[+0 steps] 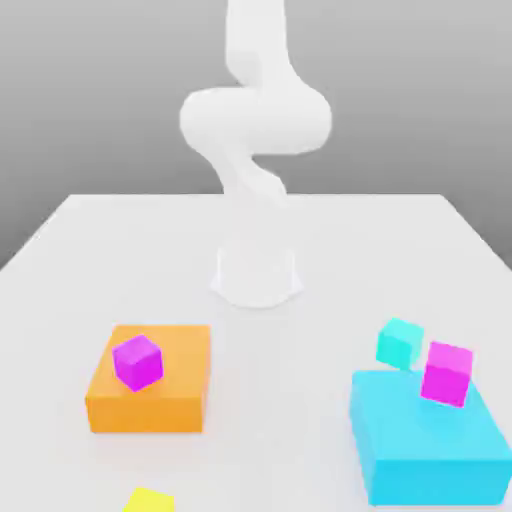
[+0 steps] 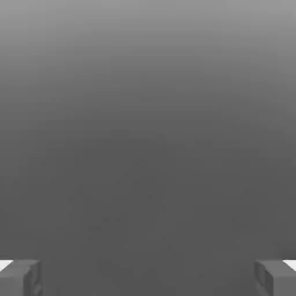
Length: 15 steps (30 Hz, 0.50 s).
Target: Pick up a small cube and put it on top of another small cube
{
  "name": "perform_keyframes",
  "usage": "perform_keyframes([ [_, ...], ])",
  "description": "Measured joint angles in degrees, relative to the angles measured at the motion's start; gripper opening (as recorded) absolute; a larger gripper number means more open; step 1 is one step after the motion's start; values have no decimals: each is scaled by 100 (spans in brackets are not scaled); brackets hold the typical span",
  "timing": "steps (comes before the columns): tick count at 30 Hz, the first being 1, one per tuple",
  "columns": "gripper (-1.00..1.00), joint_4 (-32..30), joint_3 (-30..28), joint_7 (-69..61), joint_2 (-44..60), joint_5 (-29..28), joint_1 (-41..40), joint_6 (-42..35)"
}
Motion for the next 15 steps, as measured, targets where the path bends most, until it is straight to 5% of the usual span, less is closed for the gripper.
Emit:
perform_keyframes([
  [15, 0, 67, -482, -97, 3151, 385, -82, 925],
])
